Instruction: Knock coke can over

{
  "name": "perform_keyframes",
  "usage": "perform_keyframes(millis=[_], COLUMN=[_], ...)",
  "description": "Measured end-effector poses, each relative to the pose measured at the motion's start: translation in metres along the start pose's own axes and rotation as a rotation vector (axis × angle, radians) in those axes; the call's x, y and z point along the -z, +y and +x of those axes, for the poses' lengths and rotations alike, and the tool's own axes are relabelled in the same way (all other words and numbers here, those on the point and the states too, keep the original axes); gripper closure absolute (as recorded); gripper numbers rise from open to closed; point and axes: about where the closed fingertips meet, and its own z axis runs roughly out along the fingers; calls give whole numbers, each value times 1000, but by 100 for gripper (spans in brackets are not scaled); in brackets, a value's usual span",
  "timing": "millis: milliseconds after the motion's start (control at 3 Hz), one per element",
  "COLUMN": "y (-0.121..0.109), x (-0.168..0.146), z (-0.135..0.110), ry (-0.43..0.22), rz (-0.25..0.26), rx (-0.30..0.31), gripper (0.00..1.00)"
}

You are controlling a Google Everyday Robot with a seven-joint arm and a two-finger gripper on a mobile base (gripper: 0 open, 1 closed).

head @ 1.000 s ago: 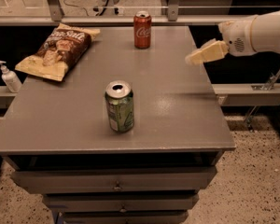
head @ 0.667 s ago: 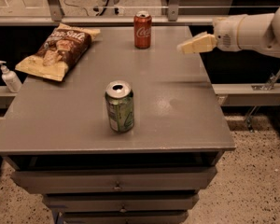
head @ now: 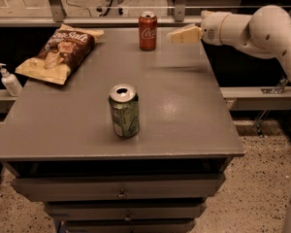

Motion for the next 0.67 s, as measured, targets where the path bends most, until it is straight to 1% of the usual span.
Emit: perform_keyframes(millis=[333,667], y=[2,12], x=[-40,-70], z=[0,2], ry=[-35,-50], rz=[-48,-101], rx=[-9,-17], gripper=[0,0])
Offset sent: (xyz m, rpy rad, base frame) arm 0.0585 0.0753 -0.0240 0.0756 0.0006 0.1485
